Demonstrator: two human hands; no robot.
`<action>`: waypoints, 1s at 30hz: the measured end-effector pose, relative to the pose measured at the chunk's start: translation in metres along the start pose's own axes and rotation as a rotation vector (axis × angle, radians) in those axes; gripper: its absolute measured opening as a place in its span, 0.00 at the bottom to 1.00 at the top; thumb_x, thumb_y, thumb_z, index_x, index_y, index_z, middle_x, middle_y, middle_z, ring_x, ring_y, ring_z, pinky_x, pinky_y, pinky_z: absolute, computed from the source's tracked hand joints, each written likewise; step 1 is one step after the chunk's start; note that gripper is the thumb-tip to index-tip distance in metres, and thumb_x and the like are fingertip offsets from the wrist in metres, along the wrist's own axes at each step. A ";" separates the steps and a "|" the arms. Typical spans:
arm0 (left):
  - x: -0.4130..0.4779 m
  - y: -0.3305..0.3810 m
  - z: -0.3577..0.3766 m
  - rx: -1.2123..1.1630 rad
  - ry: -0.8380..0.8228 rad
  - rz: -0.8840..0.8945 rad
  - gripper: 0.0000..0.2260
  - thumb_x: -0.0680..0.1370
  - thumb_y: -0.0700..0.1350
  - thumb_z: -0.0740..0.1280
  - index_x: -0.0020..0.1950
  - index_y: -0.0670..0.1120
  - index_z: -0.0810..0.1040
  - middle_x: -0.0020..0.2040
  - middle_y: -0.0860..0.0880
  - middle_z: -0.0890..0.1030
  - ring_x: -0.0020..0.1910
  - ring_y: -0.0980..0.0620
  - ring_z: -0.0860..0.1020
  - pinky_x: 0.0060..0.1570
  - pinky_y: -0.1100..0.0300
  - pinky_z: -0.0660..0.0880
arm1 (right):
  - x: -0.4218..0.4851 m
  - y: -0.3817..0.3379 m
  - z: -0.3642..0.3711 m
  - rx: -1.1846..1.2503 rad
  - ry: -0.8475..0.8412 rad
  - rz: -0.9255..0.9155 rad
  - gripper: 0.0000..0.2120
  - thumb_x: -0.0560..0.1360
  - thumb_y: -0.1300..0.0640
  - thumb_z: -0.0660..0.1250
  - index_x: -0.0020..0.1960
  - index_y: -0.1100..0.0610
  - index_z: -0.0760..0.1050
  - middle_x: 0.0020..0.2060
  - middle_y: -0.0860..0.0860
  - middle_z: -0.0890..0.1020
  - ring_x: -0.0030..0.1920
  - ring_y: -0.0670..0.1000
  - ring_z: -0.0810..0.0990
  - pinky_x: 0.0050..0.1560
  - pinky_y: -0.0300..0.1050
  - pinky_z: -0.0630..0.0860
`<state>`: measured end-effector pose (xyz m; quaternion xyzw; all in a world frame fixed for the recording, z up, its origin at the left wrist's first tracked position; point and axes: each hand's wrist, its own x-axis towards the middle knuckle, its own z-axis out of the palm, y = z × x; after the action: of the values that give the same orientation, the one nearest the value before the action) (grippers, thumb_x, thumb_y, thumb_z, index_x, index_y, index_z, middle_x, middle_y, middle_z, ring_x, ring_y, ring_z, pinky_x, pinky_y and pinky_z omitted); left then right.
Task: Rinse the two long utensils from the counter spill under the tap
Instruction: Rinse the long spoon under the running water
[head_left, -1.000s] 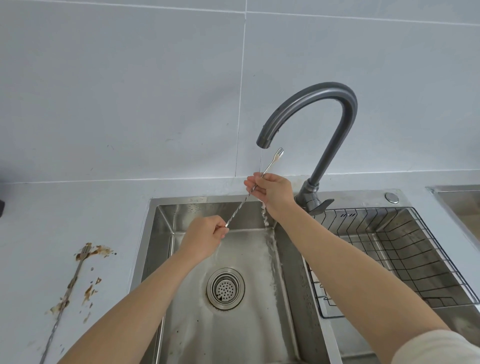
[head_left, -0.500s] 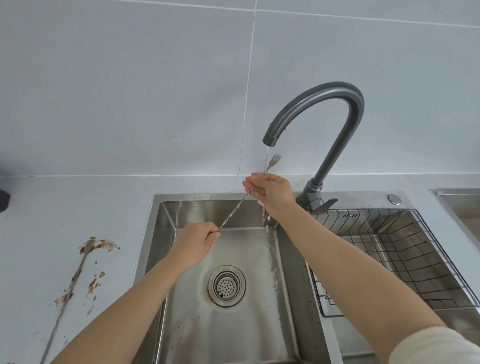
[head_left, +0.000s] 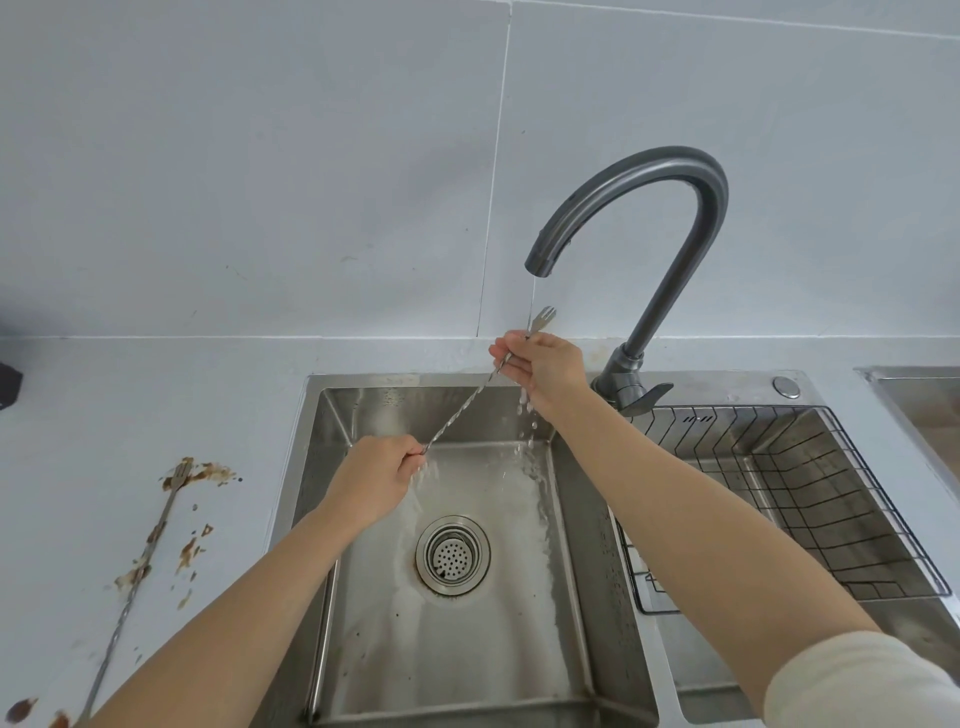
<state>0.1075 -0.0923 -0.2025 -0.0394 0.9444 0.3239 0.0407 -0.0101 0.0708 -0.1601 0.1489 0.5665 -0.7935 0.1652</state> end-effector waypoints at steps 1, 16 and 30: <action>0.000 0.000 0.000 0.011 0.003 0.005 0.09 0.78 0.40 0.62 0.47 0.37 0.81 0.38 0.41 0.83 0.41 0.42 0.82 0.46 0.52 0.77 | 0.000 0.000 -0.001 -0.006 0.014 0.003 0.08 0.75 0.69 0.64 0.38 0.62 0.73 0.36 0.55 0.79 0.30 0.47 0.82 0.37 0.37 0.81; -0.003 -0.010 -0.004 0.066 0.030 0.000 0.10 0.78 0.39 0.61 0.43 0.36 0.80 0.37 0.39 0.82 0.39 0.40 0.79 0.39 0.56 0.71 | -0.002 -0.005 -0.004 0.020 0.039 0.034 0.08 0.75 0.71 0.63 0.39 0.63 0.72 0.36 0.56 0.78 0.32 0.48 0.81 0.31 0.34 0.81; -0.011 -0.017 -0.020 0.119 0.064 -0.062 0.10 0.78 0.40 0.62 0.39 0.40 0.78 0.26 0.52 0.70 0.32 0.48 0.70 0.29 0.69 0.60 | 0.005 0.000 0.003 0.007 -0.040 0.026 0.09 0.79 0.62 0.59 0.41 0.63 0.72 0.37 0.57 0.78 0.37 0.52 0.81 0.36 0.38 0.81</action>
<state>0.1190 -0.1171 -0.1962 -0.0765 0.9611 0.2643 0.0227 -0.0150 0.0677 -0.1615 0.1410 0.5583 -0.7961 0.1864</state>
